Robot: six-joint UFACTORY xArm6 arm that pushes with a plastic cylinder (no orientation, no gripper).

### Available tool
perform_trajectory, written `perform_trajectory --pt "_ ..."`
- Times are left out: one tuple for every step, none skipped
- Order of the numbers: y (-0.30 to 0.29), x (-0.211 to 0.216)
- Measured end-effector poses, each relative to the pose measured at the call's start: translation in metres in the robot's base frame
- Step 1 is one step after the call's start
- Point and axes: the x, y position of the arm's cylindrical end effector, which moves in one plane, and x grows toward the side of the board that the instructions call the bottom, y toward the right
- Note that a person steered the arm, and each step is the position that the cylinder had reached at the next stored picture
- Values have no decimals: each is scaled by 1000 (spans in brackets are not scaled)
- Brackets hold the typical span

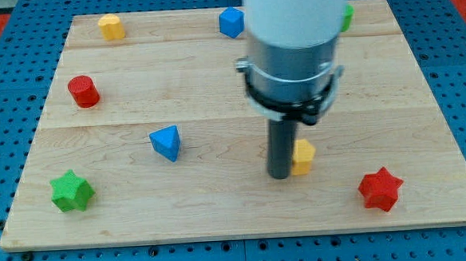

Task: Place the yellow hexagon at the center of the board

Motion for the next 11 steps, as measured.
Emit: perform_trajectory --pt "37 4" --pt "75 12" --pt "92 13" --pt "36 -16" --pt "-12 -43" --pt "-48 -68" --pt "-20 -54" --pt "4 -26" --pt "48 -37" --pt "10 -82" --pt "-47 -97"
